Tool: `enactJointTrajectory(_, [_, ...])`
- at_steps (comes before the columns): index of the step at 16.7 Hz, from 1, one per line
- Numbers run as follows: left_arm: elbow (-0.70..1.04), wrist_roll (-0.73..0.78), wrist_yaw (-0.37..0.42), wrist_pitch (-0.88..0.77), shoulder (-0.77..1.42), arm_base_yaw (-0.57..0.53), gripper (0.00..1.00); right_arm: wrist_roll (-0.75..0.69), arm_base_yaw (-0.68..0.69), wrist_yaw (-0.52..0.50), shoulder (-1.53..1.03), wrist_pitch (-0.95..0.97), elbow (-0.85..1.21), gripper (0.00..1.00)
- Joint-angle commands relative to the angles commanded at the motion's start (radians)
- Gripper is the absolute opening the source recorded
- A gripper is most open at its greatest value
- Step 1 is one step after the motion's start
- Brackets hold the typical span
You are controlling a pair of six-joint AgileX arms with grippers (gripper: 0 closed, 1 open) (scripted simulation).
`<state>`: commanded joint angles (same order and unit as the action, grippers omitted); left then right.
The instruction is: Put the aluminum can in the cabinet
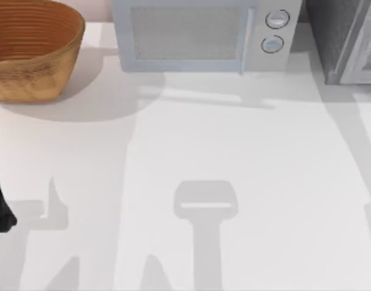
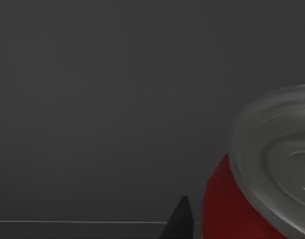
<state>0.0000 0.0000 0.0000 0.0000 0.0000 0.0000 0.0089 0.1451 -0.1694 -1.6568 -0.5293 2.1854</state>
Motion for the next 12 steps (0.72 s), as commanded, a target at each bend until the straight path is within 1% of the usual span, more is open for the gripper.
enactJointTrajectory(4, [0.000,0.000,0.000,0.000,0.000,0.000,1.00,0.001,-0.024,0.020,-0.216,-0.075,0.298,0.00])
enactJointTrajectory(7, [0.000,0.000,0.000,0.000,0.000,0.000,1.00,0.005,-0.038,0.035,-0.347,-0.121,0.475,0.00])
enactJointTrajectory(9, [0.000,0.000,0.000,0.000,0.000,0.000,1.00,0.008,-0.045,0.043,-0.406,-0.141,0.551,0.00])
enactJointTrajectory(12, [0.000,0.000,0.000,0.000,0.000,0.000,1.00,0.009,-0.048,0.047,-0.434,-0.151,0.584,0.00])
